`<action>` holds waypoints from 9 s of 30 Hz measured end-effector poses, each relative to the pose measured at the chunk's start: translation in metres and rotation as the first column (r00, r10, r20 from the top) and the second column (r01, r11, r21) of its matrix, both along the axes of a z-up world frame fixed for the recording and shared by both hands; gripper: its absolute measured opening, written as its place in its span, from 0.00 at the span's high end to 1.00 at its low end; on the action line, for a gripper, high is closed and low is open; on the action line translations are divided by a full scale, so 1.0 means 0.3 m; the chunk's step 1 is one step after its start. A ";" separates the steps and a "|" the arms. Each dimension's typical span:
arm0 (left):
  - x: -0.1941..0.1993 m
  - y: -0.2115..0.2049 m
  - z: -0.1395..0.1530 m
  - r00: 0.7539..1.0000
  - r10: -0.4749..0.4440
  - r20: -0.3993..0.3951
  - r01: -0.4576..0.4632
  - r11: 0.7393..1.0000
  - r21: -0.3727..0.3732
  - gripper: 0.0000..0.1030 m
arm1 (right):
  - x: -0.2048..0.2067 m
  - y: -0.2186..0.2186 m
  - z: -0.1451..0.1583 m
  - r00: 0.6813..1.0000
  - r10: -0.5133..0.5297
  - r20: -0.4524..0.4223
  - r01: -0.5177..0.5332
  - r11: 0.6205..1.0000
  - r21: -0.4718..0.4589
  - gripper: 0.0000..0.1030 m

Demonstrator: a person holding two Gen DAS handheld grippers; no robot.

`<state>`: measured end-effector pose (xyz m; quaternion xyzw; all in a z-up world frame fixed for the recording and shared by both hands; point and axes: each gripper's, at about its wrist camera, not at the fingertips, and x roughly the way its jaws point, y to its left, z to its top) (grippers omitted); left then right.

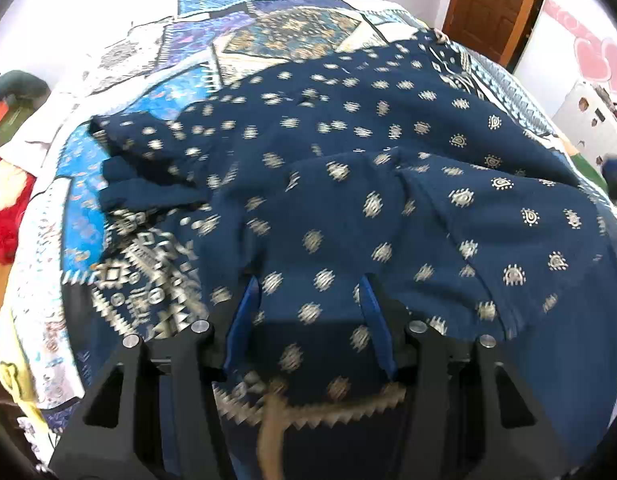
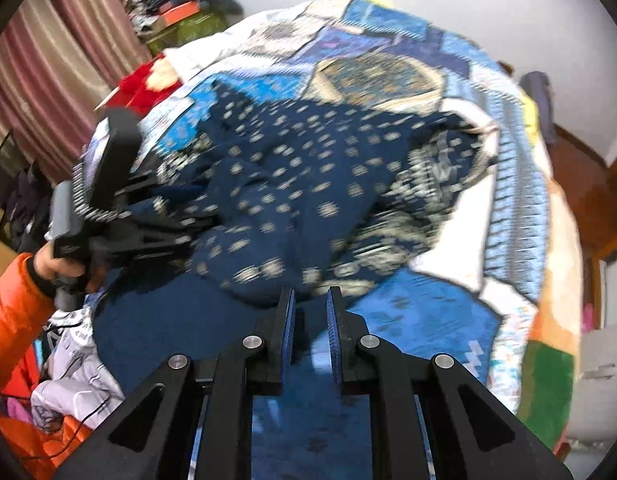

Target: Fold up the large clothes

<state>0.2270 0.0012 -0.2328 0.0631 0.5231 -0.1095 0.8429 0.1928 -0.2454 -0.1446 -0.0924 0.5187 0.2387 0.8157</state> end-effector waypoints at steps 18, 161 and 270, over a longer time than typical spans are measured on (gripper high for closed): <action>0.138 0.538 0.038 0.917 0.399 0.022 -0.398 0.916 -0.038 0.27 | 0.573 -0.031 -0.320 0.966 -0.258 0.013 0.254 0.939 -0.234 0.89; 0.594 0.642 0.290 0.843 0.509 0.176 -0.472 0.855 -0.215 0.93 | 0.770 0.156 0.107 0.952 -0.268 0.147 0.231 0.947 0.225 0.89; 0.507 0.526 0.009 0.949 0.290 0.123 -0.303 0.946 0.114 0.07 | 0.796 0.112 -0.117 0.984 -0.077 0.162 0.088 0.994 -0.062 0.01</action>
